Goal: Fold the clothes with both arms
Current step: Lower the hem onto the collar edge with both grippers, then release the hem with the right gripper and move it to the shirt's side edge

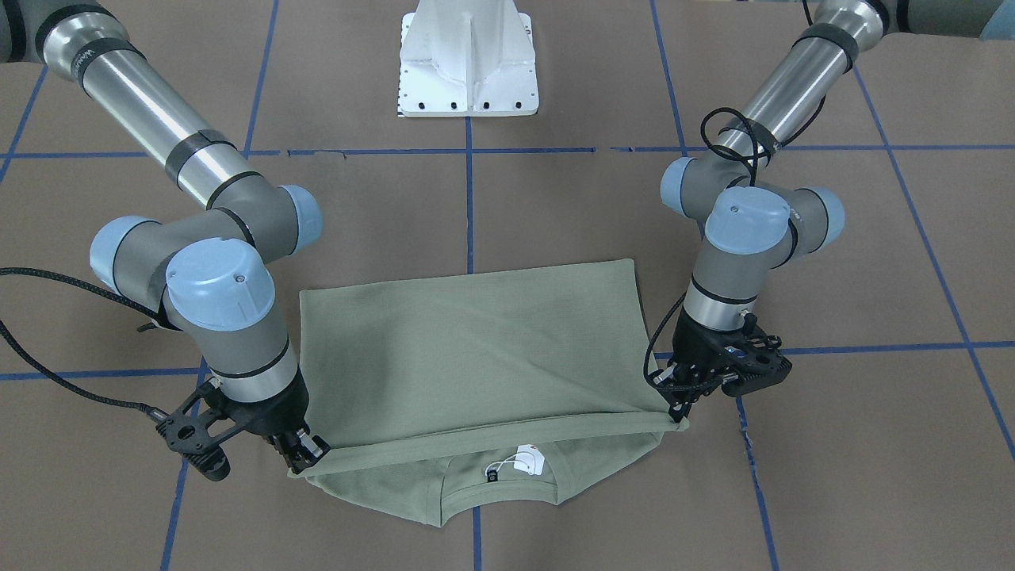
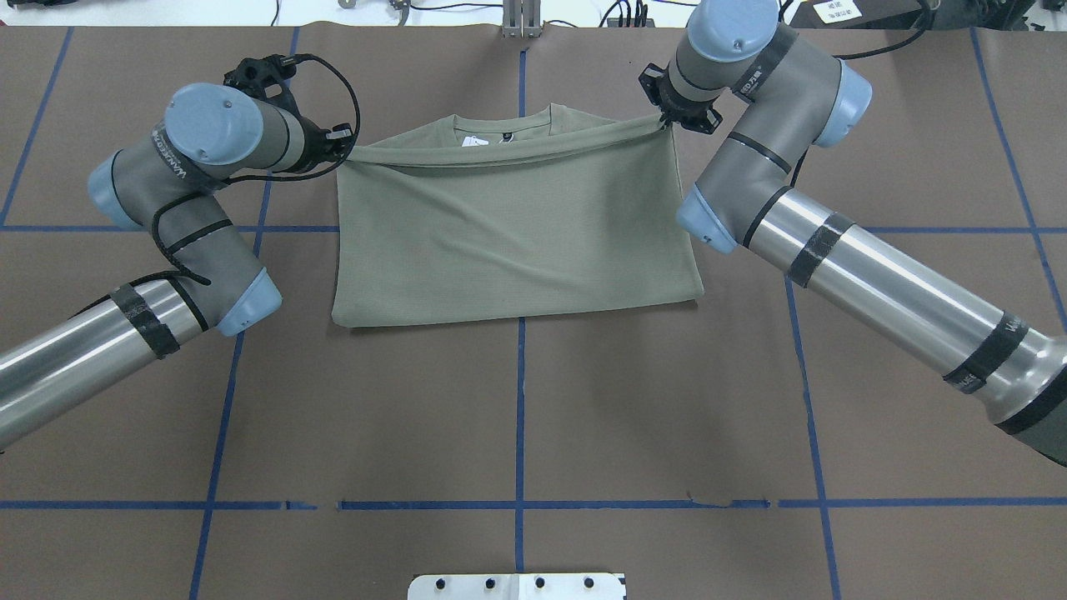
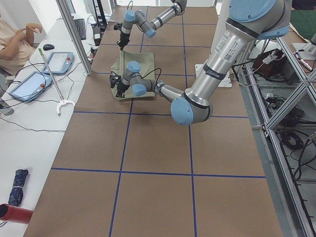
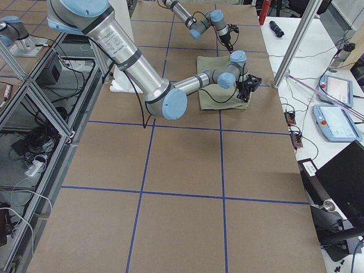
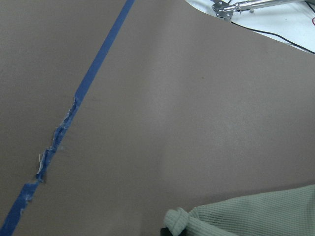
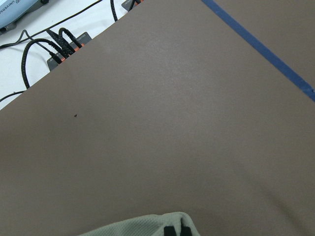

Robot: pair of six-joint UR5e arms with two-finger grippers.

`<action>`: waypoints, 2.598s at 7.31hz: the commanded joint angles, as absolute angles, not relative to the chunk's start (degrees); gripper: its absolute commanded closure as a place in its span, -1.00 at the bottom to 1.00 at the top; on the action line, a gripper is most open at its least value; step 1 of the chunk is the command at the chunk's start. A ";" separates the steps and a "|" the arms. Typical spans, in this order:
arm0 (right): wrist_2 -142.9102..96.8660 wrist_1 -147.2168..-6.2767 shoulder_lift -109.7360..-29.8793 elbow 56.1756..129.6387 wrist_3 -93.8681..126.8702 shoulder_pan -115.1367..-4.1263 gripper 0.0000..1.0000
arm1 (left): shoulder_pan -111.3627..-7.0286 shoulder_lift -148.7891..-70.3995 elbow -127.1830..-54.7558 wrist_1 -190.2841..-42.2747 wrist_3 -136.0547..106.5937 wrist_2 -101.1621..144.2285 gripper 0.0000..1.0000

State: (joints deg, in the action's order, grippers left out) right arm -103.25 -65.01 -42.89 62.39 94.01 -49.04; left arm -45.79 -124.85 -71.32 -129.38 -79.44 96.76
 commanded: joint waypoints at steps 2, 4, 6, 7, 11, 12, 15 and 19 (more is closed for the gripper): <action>-103.01 -63.46 -42.71 60.82 93.96 -48.52 1.00 | -45.79 -124.72 -71.37 -129.55 -79.37 96.77 0.76; -103.01 -63.37 -42.45 60.38 93.96 -48.52 0.41 | -45.70 -124.89 -71.37 -129.46 -79.37 96.77 0.44; -103.01 -63.37 -42.10 60.38 93.87 -48.52 -0.05 | -45.79 -124.80 -71.37 -129.46 -79.28 96.77 0.27; -103.09 -63.37 -42.01 60.64 93.87 -48.60 -0.11 | -45.88 -124.80 -72.41 -129.46 -79.02 97.20 0.27; -110.39 -63.38 -60.49 86.23 97.19 -47.30 -0.54 | -46.14 -121.03 -80.51 -129.02 -78.13 101.07 0.24; -109.87 -63.28 -64.38 90.31 103.65 -45.81 -0.60 | -46.14 -121.03 -80.59 -129.02 -78.22 101.07 0.23; -102.78 -62.40 -69.70 94.93 113.44 -38.44 -0.72 | -46.14 -120.32 -81.03 -129.11 -78.13 100.90 0.22; -100.64 -62.40 -70.22 94.57 113.73 -35.25 -0.70 | -46.14 -120.32 -81.04 -129.11 -78.05 100.90 0.22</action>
